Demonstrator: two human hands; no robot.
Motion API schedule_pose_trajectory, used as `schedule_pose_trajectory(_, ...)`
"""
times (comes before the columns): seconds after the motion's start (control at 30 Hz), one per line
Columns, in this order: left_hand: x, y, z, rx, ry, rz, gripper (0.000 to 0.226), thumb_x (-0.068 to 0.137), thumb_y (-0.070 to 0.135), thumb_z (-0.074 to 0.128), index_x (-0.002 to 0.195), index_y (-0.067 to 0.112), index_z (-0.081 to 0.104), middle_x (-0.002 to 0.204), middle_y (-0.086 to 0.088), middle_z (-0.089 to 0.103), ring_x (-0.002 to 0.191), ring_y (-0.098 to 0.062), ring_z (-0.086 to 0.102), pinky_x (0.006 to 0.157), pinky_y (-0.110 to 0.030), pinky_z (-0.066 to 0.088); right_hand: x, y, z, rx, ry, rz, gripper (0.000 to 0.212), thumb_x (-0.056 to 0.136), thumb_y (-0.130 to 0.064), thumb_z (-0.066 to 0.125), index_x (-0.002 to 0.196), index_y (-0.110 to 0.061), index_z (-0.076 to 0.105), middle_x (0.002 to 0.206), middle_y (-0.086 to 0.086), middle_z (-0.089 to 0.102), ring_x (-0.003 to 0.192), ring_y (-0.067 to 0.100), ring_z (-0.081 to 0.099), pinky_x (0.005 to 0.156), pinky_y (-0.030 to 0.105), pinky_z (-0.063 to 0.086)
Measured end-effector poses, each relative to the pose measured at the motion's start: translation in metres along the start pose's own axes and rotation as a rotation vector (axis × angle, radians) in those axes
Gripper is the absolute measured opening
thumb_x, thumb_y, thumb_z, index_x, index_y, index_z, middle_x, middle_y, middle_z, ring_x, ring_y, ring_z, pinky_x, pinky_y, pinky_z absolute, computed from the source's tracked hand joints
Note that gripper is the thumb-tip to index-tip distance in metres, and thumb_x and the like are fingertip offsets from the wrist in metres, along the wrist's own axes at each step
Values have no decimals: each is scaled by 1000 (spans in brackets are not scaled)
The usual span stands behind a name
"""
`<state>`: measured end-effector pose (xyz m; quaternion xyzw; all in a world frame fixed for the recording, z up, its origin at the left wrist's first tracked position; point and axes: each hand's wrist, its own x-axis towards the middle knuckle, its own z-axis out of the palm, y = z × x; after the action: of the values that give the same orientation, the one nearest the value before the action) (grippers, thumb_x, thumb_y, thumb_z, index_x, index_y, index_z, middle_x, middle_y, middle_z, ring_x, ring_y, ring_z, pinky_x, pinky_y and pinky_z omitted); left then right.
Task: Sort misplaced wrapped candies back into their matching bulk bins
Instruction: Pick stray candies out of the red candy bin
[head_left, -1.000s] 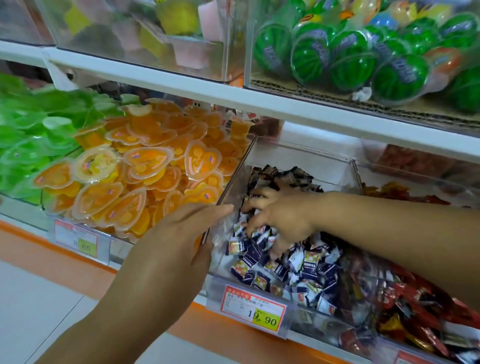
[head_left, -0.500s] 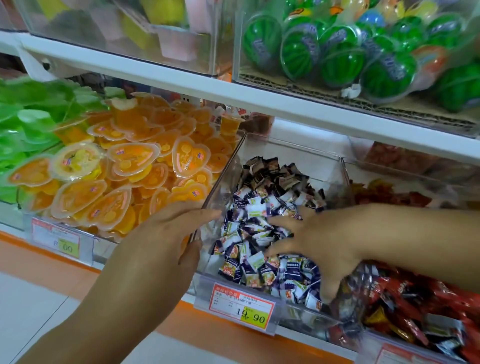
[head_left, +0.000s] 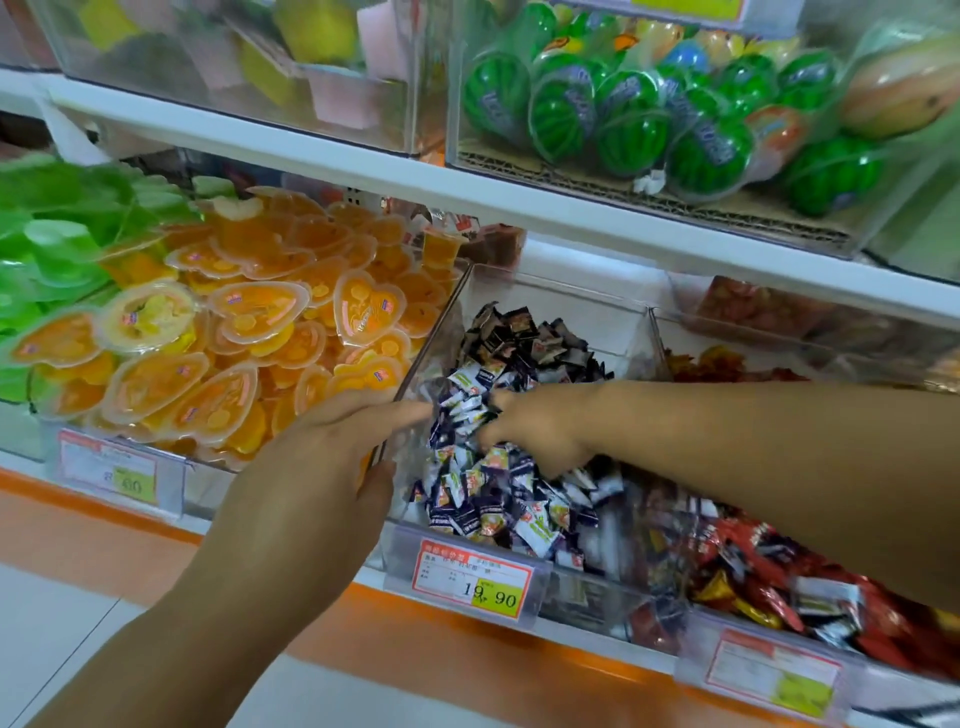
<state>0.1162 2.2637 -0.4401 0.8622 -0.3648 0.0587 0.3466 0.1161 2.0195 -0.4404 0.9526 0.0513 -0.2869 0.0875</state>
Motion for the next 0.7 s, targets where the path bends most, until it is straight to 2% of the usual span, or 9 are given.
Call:
schedule_pose_trajectory(0.1,0,4,-3,-26,31,-21,51,84,6,67,121,41,62,122,22,54,68,2,44,65,-15,35,-8,-10,-10,40,91,52,62,89,2,50,142,-26,40,135,11,33,106,28,50,58,27,35)
schedule_pose_trajectory(0.17,1,3,-2,-20,36,-22,51,87,8,63,124,44,59,121,28,48,77,0,44,67,-12,33,-8,-13,-18,252,195,108,51,88,0,55,134,-21,49,114,7,44,83,21,52,51,24,39)
schedule_pose_trajectory(0.23,2,4,-4,-3,14,-27,52,88,9,61,125,46,57,123,30,46,85,0,45,68,-8,31,-11,-14,-29,517,237,149,53,87,-6,65,135,-19,47,110,9,55,72,19,57,47,19,42)
schedule_pose_trajectory(0.3,2,2,-3,-4,10,-24,52,88,9,62,124,47,57,129,27,50,90,0,48,69,-12,34,-21,-11,-45,741,133,108,68,81,-17,75,139,-24,41,120,7,59,86,22,65,60,22,49)
schedule_pose_trajectory(0.37,2,4,-5,-9,0,-36,52,89,11,62,126,47,56,134,24,49,98,-3,51,76,-17,38,-35,-2,-59,824,-34,66,73,77,-28,79,138,-35,39,136,5,51,102,30,64,69,32,55)
schedule_pose_trajectory(0.43,2,4,-6,-6,6,-37,53,90,12,61,128,48,53,137,24,46,98,-4,50,79,-18,38,-45,11,-65,739,-43,103,63,79,-33,77,133,-40,43,140,7,48,109,31,62,79,37,58)
schedule_pose_trajectory(0.53,2,6,-6,7,-4,-41,52,92,14,59,128,50,51,137,27,44,86,0,39,78,-16,37,-51,26,-59,174,-85,265,64,83,-33,73,139,-22,45,144,9,46,121,22,51,98,34,44)
schedule_pose_trajectory(0.6,2,7,-6,12,2,-43,52,91,14,60,129,49,52,137,26,46,86,0,39,81,-19,40,-47,27,-41,-3,-217,388,94,79,-38,76,151,-16,21,156,8,27,136,26,37,107,35,36)
schedule_pose_trajectory(0.7,2,9,-7,35,3,-41,51,92,14,59,130,48,51,131,30,43,87,2,39,82,-17,39,-29,19,-12,86,-338,418,132,71,-39,83,149,-22,-22,161,9,4,141,33,28,109,43,36)
